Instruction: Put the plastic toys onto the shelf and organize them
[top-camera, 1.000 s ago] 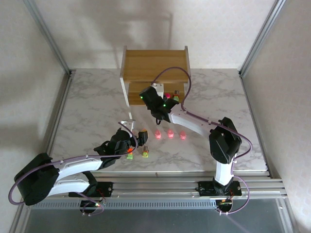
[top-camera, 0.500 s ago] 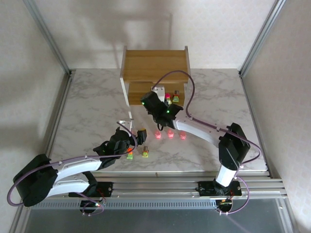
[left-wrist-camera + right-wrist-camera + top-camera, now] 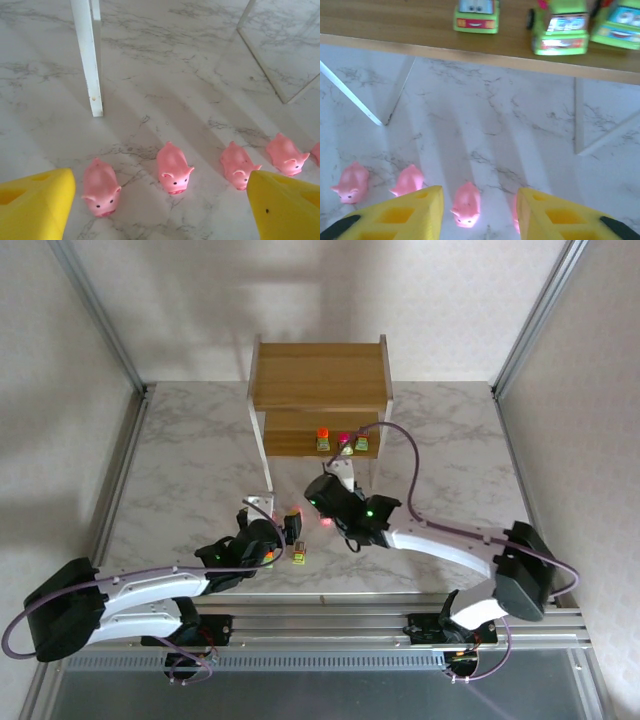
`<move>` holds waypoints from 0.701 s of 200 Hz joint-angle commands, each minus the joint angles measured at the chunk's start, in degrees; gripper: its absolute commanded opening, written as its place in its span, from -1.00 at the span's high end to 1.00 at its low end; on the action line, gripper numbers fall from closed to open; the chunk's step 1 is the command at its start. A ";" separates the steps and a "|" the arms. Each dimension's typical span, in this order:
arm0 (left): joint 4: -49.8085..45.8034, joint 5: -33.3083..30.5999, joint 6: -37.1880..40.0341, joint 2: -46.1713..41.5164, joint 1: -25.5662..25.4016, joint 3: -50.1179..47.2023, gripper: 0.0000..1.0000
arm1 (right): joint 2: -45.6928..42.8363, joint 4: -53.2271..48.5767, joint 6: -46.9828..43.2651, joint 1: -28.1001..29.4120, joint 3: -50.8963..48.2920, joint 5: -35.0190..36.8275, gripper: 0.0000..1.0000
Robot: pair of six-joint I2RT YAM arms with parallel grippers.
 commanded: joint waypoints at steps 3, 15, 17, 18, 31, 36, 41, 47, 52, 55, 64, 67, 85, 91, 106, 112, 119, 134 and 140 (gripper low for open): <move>-10.67 -9.03 -9.18 -2.33 -3.13 2.43 -0.78 | -8.94 -1.97 -0.32 0.51 -6.84 3.35 0.08; -13.72 -11.17 -13.28 -3.10 -5.36 2.42 -0.78 | -13.63 -2.81 -1.26 0.44 -10.40 3.98 0.05; -14.42 -11.42 -14.01 -3.20 -5.83 2.51 -0.78 | -14.33 -2.95 -1.49 0.44 -10.88 4.05 0.04; -14.68 -11.69 -14.37 -3.23 -6.01 2.55 -0.77 | -14.71 -2.98 -1.61 0.45 -11.22 4.12 0.04; -18.37 -13.18 -18.94 -2.86 -8.27 2.68 -0.78 | -18.91 -3.46 -3.31 0.38 -14.39 4.38 0.01; -19.79 -13.46 -20.57 -2.63 -8.94 2.82 -0.78 | -20.23 -3.46 -3.96 0.38 -15.40 4.28 -0.01; -21.19 -13.76 -22.17 -2.25 -9.74 2.94 -0.78 | -21.33 -3.53 -4.65 0.33 -16.24 4.21 -0.02; -22.63 -13.87 -24.00 -1.55 -10.51 3.15 -0.78 | -22.40 -3.59 -5.29 0.34 -17.31 4.19 -0.04; -23.68 -13.86 -25.24 -0.94 -11.06 3.25 -0.78 | -23.19 -3.44 -5.85 0.38 -18.19 4.20 -0.05; -24.26 -13.79 -26.00 -0.60 -11.42 3.28 -0.78 | -23.59 -3.38 -6.13 0.35 -18.67 4.12 -0.06; -25.58 -13.42 -28.14 0.17 -12.41 3.30 -0.78 | -24.93 -3.01 -6.73 0.33 -20.45 4.04 -0.08; -26.05 -13.41 -28.86 0.37 -12.59 3.37 -0.78 | -25.42 -2.73 -6.98 0.37 -20.89 3.97 -0.09; -28.48 -12.74 -32.50 0.96 -14.08 3.17 -0.78 | -28.38 -0.45 -8.05 0.35 -24.56 3.49 -0.13; -28.89 -12.40 -33.17 0.97 -14.25 2.89 -0.78 | -29.43 0.05 -8.29 0.37 -25.78 3.26 -0.15; -29.61 -11.48 -34.33 0.87 -14.50 2.21 -0.76 | -32.49 1.10 -8.66 0.34 -28.69 2.79 -0.17; -29.89 -11.13 -34.81 0.87 -14.45 1.99 -0.75 | -33.69 1.25 -8.83 0.33 -29.51 2.78 -0.18; -30.12 -10.75 -35.37 0.94 -14.50 1.72 -0.74 | -35.07 0.09 -8.72 0.34 -29.51 2.82 -0.18; -30.74 -9.50 -36.49 1.05 -14.54 1.22 -0.71 | -37.95 -1.73 -9.23 0.24 -29.96 3.56 -0.19; -31.06 -9.06 -36.88 1.13 -14.59 1.11 -0.69 | -39.09 -2.48 -9.14 -0.03 -30.23 3.38 -0.19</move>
